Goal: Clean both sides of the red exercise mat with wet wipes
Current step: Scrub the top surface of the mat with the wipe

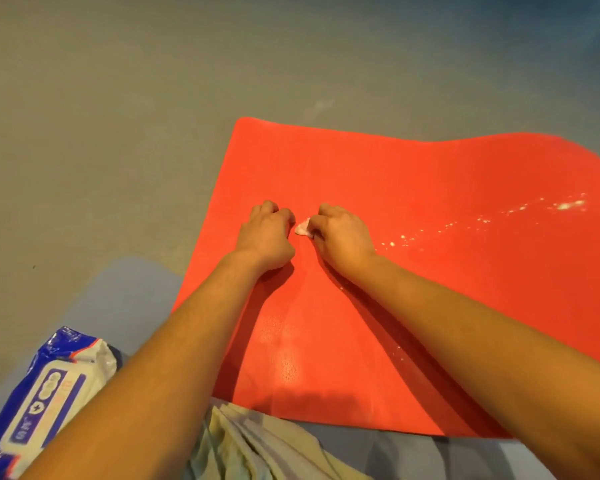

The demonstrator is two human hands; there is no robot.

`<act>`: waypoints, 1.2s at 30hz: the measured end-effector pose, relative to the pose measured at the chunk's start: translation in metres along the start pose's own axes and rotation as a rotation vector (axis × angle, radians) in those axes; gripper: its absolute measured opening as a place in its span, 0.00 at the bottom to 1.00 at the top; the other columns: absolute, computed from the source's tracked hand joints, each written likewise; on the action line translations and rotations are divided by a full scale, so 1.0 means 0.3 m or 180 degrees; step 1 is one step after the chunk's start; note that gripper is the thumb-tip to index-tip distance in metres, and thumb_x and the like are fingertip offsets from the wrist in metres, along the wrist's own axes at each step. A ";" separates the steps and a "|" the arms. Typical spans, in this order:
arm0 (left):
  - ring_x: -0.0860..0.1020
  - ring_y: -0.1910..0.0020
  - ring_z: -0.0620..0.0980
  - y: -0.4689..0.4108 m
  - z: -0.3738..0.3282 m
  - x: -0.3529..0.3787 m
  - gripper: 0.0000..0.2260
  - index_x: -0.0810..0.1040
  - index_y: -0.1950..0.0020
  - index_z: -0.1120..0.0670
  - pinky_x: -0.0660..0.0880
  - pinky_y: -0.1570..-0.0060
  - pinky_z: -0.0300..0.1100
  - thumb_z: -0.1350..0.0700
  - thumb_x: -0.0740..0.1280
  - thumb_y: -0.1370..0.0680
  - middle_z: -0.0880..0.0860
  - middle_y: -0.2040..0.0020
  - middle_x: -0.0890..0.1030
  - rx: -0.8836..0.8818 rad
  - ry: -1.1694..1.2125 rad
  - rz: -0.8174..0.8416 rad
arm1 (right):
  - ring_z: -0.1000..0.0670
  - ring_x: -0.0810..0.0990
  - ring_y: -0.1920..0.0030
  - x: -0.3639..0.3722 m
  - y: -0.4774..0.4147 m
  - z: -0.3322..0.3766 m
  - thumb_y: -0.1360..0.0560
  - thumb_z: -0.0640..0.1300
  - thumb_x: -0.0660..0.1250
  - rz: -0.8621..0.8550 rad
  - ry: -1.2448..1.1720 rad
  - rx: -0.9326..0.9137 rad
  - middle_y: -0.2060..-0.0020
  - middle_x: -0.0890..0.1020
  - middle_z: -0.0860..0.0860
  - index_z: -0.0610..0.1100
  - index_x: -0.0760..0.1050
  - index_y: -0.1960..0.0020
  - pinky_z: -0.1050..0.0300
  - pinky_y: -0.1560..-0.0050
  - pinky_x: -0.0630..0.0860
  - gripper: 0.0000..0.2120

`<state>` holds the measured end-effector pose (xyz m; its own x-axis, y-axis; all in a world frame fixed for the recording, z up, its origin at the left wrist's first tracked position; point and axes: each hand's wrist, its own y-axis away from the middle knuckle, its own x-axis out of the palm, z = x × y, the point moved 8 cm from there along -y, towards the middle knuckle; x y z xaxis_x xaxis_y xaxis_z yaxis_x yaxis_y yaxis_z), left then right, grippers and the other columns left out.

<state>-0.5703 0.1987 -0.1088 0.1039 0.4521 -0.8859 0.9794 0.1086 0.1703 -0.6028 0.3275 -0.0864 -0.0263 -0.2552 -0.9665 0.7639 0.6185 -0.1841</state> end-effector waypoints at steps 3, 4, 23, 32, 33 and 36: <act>0.68 0.31 0.59 -0.010 0.004 -0.003 0.24 0.77 0.31 0.50 0.73 0.35 0.58 0.60 0.67 0.28 0.55 0.34 0.71 -0.0030 -0.0016 0.0034 | 0.42 0.75 0.59 -0.012 0.159 0.086 0.20 0.53 0.57 -0.0021 -0.0245 -0.0283 0.60 0.74 0.49 0.46 0.78 0.56 0.49 0.66 0.69 0.16; 0.68 0.31 0.59 -0.011 0.004 -0.003 0.25 0.77 0.31 0.49 0.73 0.36 0.58 0.60 0.66 0.28 0.55 0.34 0.71 -0.0048 -0.0041 0.0050 | 0.43 0.74 0.58 -0.017 0.220 0.112 0.18 0.54 0.56 0.0014 -0.0333 -0.0391 0.59 0.73 0.49 0.47 0.77 0.55 0.48 0.65 0.70 0.16; 0.70 0.33 0.60 0.044 -0.033 -0.003 0.24 0.78 0.32 0.51 0.73 0.34 0.53 0.59 0.66 0.28 0.58 0.38 0.71 -0.0039 -0.0177 0.0125 | 0.45 0.73 0.57 -0.036 0.369 0.190 0.19 0.52 0.62 0.0306 -0.0446 -0.0540 0.57 0.72 0.51 0.48 0.74 0.55 0.48 0.64 0.71 0.10; 0.68 0.35 0.61 0.076 -0.064 0.002 0.26 0.75 0.29 0.51 0.72 0.34 0.55 0.57 0.66 0.28 0.58 0.37 0.69 0.0010 -0.0459 0.0406 | 0.43 0.79 0.55 -0.006 0.304 0.131 0.24 0.47 0.66 0.0450 -0.0613 0.0088 0.57 0.78 0.50 0.47 0.79 0.56 0.47 0.60 0.75 0.06; 0.68 0.34 0.61 0.088 -0.068 0.005 0.27 0.74 0.28 0.51 0.72 0.34 0.54 0.56 0.67 0.28 0.58 0.36 0.69 0.0038 -0.0508 0.0485 | 0.42 0.80 0.55 -0.006 0.270 0.107 0.25 0.46 0.66 0.0411 -0.0596 0.0220 0.56 0.79 0.49 0.47 0.79 0.55 0.48 0.59 0.75 0.04; 0.67 0.31 0.61 0.136 -0.072 0.017 0.29 0.72 0.25 0.50 0.70 0.31 0.54 0.54 0.67 0.27 0.58 0.33 0.68 0.0098 -0.0582 0.0729 | 0.42 0.79 0.55 -0.020 0.241 0.065 0.26 0.44 0.69 0.0269 -0.0658 0.0448 0.56 0.80 0.49 0.47 0.77 0.51 0.52 0.61 0.69 0.05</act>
<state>-0.5336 0.2247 -0.0970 0.3497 0.2945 -0.8894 0.9313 -0.0060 0.3642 -0.5348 0.3593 -0.0903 0.1628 -0.3624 -0.9177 0.8403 0.5383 -0.0635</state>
